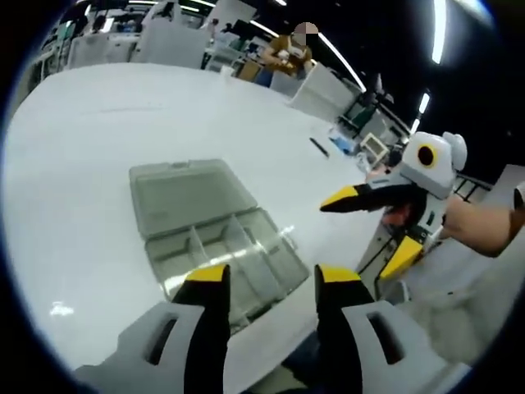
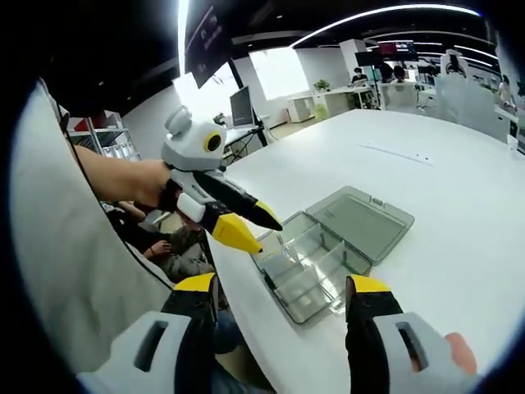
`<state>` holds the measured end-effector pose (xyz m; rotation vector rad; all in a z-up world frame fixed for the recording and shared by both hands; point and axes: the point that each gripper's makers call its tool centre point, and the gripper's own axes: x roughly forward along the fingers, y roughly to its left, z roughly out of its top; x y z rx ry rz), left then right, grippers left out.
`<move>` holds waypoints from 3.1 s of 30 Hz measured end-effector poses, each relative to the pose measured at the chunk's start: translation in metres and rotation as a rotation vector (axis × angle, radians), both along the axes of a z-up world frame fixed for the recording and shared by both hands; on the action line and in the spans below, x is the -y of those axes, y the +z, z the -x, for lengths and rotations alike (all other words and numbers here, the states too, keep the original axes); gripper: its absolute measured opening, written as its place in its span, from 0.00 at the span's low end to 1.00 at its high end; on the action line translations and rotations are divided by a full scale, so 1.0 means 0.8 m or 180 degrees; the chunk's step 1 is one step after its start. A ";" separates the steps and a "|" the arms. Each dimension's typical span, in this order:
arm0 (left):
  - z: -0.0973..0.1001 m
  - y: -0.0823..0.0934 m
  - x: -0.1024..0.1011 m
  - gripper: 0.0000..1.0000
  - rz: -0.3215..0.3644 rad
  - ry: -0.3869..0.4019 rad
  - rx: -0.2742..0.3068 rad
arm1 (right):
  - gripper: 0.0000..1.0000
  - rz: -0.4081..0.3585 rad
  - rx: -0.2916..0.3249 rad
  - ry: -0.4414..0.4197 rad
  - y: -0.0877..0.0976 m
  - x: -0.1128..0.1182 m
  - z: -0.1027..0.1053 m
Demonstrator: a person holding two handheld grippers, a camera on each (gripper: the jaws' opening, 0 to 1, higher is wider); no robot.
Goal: Insert the divider into the dual guide fixture by aligning both edges with the guide slots and pushing it downward to the bottom, including one-sided entry, uneven engagement, binding, and posture correction.
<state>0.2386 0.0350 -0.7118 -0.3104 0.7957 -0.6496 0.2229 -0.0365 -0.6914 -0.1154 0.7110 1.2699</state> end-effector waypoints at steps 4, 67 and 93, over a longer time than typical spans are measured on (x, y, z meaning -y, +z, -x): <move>0.001 0.006 0.003 0.40 0.0062 -0.0027 0.0073 | 0.60 0.0010 0.0000 -0.0033 -0.001 0.008 -0.002; 0.007 0.009 0.021 0.58 -0.0030 -0.0329 0.0399 | 0.57 0.0591 -0.0001 -0.0434 -0.057 0.162 -0.040; 0.011 0.006 0.011 0.58 -0.0108 -0.0268 0.0402 | 0.55 0.1331 0.0254 0.0111 -0.099 0.211 -0.058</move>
